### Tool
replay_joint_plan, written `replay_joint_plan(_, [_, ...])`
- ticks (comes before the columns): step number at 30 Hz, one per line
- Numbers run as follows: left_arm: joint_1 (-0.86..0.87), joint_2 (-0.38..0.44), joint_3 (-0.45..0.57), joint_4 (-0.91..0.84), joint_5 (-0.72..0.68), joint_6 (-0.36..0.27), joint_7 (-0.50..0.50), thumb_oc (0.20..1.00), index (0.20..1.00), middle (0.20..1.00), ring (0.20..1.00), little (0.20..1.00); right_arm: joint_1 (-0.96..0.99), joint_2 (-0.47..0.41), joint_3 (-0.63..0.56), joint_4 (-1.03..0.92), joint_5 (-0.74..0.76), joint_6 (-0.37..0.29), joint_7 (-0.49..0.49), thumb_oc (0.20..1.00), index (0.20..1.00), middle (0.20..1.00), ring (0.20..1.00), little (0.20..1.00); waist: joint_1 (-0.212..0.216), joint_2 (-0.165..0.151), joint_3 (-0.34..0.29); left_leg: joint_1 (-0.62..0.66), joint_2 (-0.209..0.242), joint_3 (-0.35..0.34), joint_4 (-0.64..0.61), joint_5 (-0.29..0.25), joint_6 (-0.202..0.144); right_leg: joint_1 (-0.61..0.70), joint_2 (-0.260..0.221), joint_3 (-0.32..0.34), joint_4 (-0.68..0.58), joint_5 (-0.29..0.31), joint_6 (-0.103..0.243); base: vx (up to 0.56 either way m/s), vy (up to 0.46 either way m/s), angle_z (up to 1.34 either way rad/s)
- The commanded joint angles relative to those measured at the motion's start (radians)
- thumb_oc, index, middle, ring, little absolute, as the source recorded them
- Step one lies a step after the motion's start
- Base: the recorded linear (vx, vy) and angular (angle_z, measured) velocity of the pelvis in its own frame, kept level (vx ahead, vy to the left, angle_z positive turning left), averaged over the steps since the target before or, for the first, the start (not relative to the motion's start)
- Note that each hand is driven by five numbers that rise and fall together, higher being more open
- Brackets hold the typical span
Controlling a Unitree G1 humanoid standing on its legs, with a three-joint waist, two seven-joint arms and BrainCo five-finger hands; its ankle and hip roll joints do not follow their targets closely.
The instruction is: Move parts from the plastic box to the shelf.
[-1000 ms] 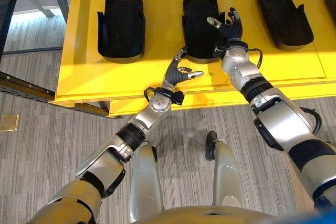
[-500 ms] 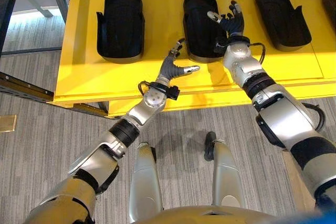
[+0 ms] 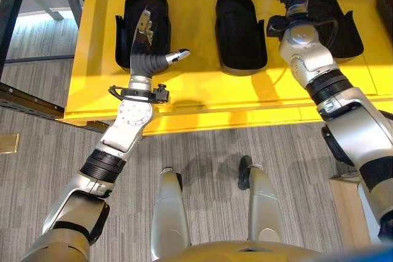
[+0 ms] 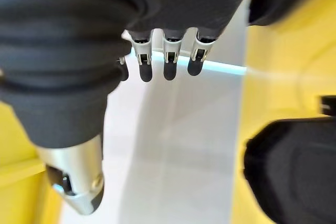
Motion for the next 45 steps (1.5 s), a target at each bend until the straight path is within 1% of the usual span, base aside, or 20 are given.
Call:
replay_joint_plan(1, [0.022,0.063,0.071,-0.177,0.050,-0.079,0.001,1.000,1.000,1.000,1.000,1.000,0.023,-0.100,-0.042,-0.185,-0.073,-0.075,0.005,1.000,1.000,1.000,1.000,1.000,0.003,-0.012,-0.007,-0.038,-0.005,-0.005,-0.113,0.154,0.051,0.101,-0.010,0.002,0.058,-0.085,-0.030,0.00,0.000,0.00])
replay_joint_plan(4, [0.044,0.072,0.088,-0.214,0.055,-0.088,-0.012,1.000,1.000,1.000,1.000,1.000,0.082,-0.139,-0.070,-0.276,-0.079,-0.092,0.015,1.000,1.000,1.000,1.000,1.000,0.000,-0.014,-0.009,-0.035,-0.003,-0.003,-0.116,0.154,0.051,0.104,-0.010,0.001,0.051,-0.083,-0.029,0.00,0.000,0.00])
replay_joint_plan(5, [0.078,0.075,0.117,-0.260,0.044,-0.099,-0.029,1.000,1.000,1.000,1.000,1.000,0.161,-0.175,-0.108,-0.385,-0.104,-0.105,0.033,1.000,1.000,1.000,1.000,1.000,-0.006,-0.014,-0.008,-0.033,-0.001,-0.002,-0.121,0.156,0.051,0.107,-0.009,0.001,0.046,-0.079,-0.027,0.00,0.000,0.00])
replay_joint_plan(6, [0.082,0.075,0.116,-0.263,0.044,-0.098,-0.030,1.000,1.000,1.000,1.000,1.000,0.168,-0.175,-0.111,-0.392,-0.106,-0.102,0.032,1.000,1.000,1.000,1.000,1.000,-0.005,-0.015,-0.010,-0.033,-0.001,-0.002,-0.121,0.156,0.051,0.107,-0.009,0.001,0.045,-0.079,-0.027,0.00,0.000,0.00])
replay_joint_plan(7, [0.120,0.078,0.147,-0.313,0.041,-0.108,-0.050,1.000,1.000,1.000,1.000,1.000,0.281,-0.199,-0.172,-0.511,-0.140,-0.119,0.046,1.000,1.000,1.000,1.000,1.000,-0.010,-0.015,-0.014,-0.031,-0.003,-0.001,-0.135,0.166,0.054,0.109,-0.010,0.001,0.030,-0.068,-0.025,0.00,0.000,0.00])
replay_joint_plan(10, [0.198,0.071,0.192,-0.354,0.004,-0.125,-0.090,1.000,1.000,1.000,1.000,1.000,0.508,-0.211,-0.285,-0.698,-0.237,-0.134,0.075,1.000,1.000,1.000,1.000,1.000,-0.017,-0.013,-0.016,-0.025,-0.004,-0.001,-0.141,0.167,0.058,0.120,-0.010,-0.001,0.020,-0.064,-0.022,0.00,-0.008,-0.03])
replay_joint_plan(11, [0.258,0.069,0.220,-0.381,-0.033,-0.142,-0.126,1.000,1.000,1.000,1.000,1.000,0.664,-0.193,-0.342,-0.804,-0.271,-0.153,0.115,1.000,1.000,1.000,1.000,1.000,-0.019,-0.011,-0.017,-0.015,-0.004,-0.001,-0.144,0.160,0.059,0.133,-0.011,-0.003,0.014,-0.069,-0.017,0.00,-0.015,-0.05])
replay_joint_plan(17, [0.420,0.018,0.288,-0.367,-0.099,-0.157,-0.188,1.000,1.000,1.000,1.000,1.000,0.988,-0.158,-0.424,-0.977,-0.450,-0.156,0.170,1.000,1.000,1.000,1.000,1.000,-0.023,-0.011,-0.028,0.012,-0.004,-0.002,-0.166,0.164,0.062,0.173,-0.012,-0.007,-0.024,-0.060,-0.006,0.00,-0.001,-0.02])
replay_joint_plan(19, [0.465,0.010,0.312,-0.350,-0.072,-0.157,-0.182,1.000,1.000,1.000,1.000,1.000,1.061,-0.153,-0.434,-0.999,-0.521,-0.154,0.170,1.000,1.000,1.000,1.000,1.000,-0.025,-0.009,-0.028,0.026,-0.005,0.001,-0.178,0.167,0.062,0.191,-0.014,-0.009,-0.038,-0.054,0.000,0.01,0.005,0.02])
replay_joint_plan(23, [0.531,0.011,0.346,-0.334,-0.043,-0.166,-0.175,1.000,1.000,1.000,1.000,1.000,1.149,-0.146,-0.444,-1.019,-0.551,-0.161,0.180,1.000,1.000,1.000,1.000,1.000,-0.027,-0.010,-0.030,0.053,-0.004,0.002,-0.202,0.173,0.063,0.224,-0.018,-0.016,-0.071,-0.042,0.008,0.03,0.011,0.04])
replay_joint_plan(24, [0.567,0.009,0.357,-0.311,-0.032,-0.165,-0.177,1.000,1.000,1.000,1.000,1.000,1.193,-0.153,-0.432,-1.038,-0.597,-0.160,0.197,1.000,1.000,1.000,1.000,1.000,-0.028,-0.008,-0.030,0.073,-0.003,0.005,-0.218,0.176,0.064,0.248,-0.020,-0.018,-0.094,-0.036,0.014,0.00,0.000,0.00])
replay_joint_plan(28, [0.634,-0.010,0.349,-0.285,-0.117,-0.160,-0.220,1.000,1.000,1.000,1.000,1.000,1.294,-0.130,-0.420,-1.054,-0.496,-0.165,0.253,1.000,1.000,1.000,1.000,1.000,-0.034,-0.007,-0.033,0.131,-0.002,0.013,-0.275,0.194,0.064,0.310,-0.021,-0.025,-0.159,-0.013,0.027,0.06,0.023,0.04])
replay_joint_plan(30, [0.665,-0.006,0.329,-0.272,-0.169,-0.149,-0.267,1.000,1.000,1.000,1.000,1.000,1.339,-0.120,-0.403,-1.048,-0.424,-0.162,0.298,1.000,1.000,1.000,1.000,1.000,-0.037,-0.005,-0.037,0.173,-0.001,0.018,-0.323,0.216,0.064,0.355,-0.020,-0.034,-0.210,0.007,0.034,0.06,0.017,0.05])
replay_joint_plan(32, [0.714,-0.003,0.304,-0.266,-0.238,-0.137,-0.331,1.000,1.000,1.000,1.000,1.000,1.383,-0.127,-0.406,-1.054,-0.407,-0.159,0.318,1.000,1.000,1.000,1.000,1.000,-0.042,0.000,-0.043,0.218,0.000,0.023,-0.365,0.230,0.064,0.400,-0.019,-0.042,-0.256,0.024,0.044,0.09,0.020,0.05])
replay_joint_plan(33, [0.751,-0.007,0.274,-0.239,-0.313,-0.117,-0.390,1.000,1.000,1.000,1.000,1.000,1.420,-0.111,-0.401,-1.021,-0.334,-0.157,0.351,1.000,1.000,1.000,1.000,1.000,-0.045,0.005,-0.056,0.271,0.003,0.030,-0.417,0.241,0.062,0.450,-0.015,-0.051,-0.312,0.036,0.053,0.10,0.025,0.02])
replay_joint_plan(34, [0.772,-0.003,0.260,-0.228,-0.323,-0.107,-0.409,1.000,1.000,1.000,1.000,1.000,1.436,-0.107,-0.400,-1.013,-0.317,-0.154,0.361,1.000,1.000,1.000,1.000,1.000,-0.049,0.007,-0.068,0.292,0.002,0.035,-0.452,0.256,0.062,0.464,-0.013,-0.056,-0.343,0.051,0.057,0.09,0.017,0.00])
replay_joint_plan(36, [0.797,0.005,0.253,-0.226,-0.322,-0.104,-0.432,1.000,1.000,1.000,1.000,1.000,1.459,-0.106,-0.400,-1.011,-0.310,-0.153,0.370,1.000,1.000,1.000,1.000,1.000,-0.050,0.011,-0.077,0.319,0.002,0.039,-0.487,0.268,0.060,0.487,-0.010,-0.062,-0.378,0.064,0.061,0.05,0.012,-0.07])
replay_joint_plan(38, [0.837,0.005,0.245,-0.214,-0.344,-0.094,-0.464,1.000,1.000,1.000,1.000,1.000,1.495,-0.106,-0.394,-1.006,-0.294,-0.148,0.399,1.000,1.000,1.000,1.000,1.000,-0.051,0.015,-0.103,0.377,0.000,0.051,-0.564,0.293,0.056,0.539,-0.004,-0.074,-0.450,0.085,0.067,0.09,0.020,-0.11])
replay_joint_plan(40, [0.875,-0.009,0.230,-0.185,-0.382,-0.071,-0.504,1.000,1.000,1.000,1.000,1.000,1.537,-0.097,-0.394,-0.981,-0.267,-0.137,0.427,1.000,1.000,1.000,1.000,1.000,-0.053,0.019,-0.134,0.429,-0.004,0.063,-0.633,0.311,0.054,0.585,0.001,-0.083,-0.517,0.105,0.076,0.10,0.023,-0.08])
replay_joint_plan(45, [0.912,-0.066,0.199,-0.121,-0.426,-0.027,-0.540,1.000,1.000,1.000,1.000,1.000,1.587,-0.071,-0.383,-0.919,-0.272,-0.110,0.435,1.000,1.000,1.000,1.000,1.000,-0.054,0.025,-0.202,0.520,-0.004,0.090,-0.755,0.344,0.049,0.662,0.003,-0.103,-0.620,0.133,0.088,0.07,0.022,-0.01])
